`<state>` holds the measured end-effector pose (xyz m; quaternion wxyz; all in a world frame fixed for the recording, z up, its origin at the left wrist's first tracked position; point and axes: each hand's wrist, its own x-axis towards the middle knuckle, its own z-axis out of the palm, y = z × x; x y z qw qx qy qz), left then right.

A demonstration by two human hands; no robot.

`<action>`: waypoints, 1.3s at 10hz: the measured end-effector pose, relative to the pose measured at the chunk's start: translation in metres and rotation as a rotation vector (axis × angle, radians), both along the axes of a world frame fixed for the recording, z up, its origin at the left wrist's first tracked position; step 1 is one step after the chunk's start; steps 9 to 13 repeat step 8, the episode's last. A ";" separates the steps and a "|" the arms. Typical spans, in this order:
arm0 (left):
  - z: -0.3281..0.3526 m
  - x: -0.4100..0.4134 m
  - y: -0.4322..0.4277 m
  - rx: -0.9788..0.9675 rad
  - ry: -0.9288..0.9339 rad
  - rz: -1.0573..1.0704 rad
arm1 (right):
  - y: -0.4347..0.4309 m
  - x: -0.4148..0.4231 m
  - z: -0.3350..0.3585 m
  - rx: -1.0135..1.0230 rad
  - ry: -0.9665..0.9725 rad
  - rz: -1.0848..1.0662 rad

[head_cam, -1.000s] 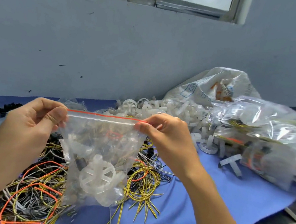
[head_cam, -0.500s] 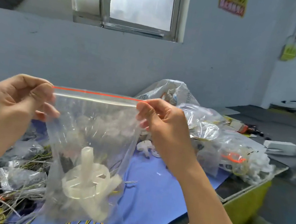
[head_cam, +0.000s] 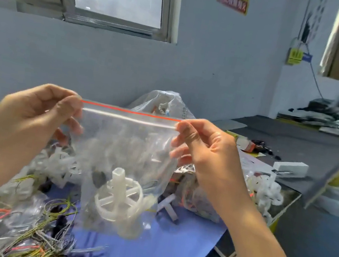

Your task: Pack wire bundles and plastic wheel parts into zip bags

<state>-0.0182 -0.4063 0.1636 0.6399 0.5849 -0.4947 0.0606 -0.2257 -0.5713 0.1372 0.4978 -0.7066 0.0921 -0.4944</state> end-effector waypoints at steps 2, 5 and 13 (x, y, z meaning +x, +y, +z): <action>0.078 0.044 -0.146 0.067 0.023 0.055 | -0.097 0.051 0.053 0.115 0.014 -0.085; 0.017 0.054 -0.443 0.634 -0.307 0.189 | -0.337 0.096 0.001 0.417 0.310 -0.510; -0.023 0.029 -0.438 0.883 -0.908 0.162 | -0.330 0.094 -0.049 0.202 0.644 -0.883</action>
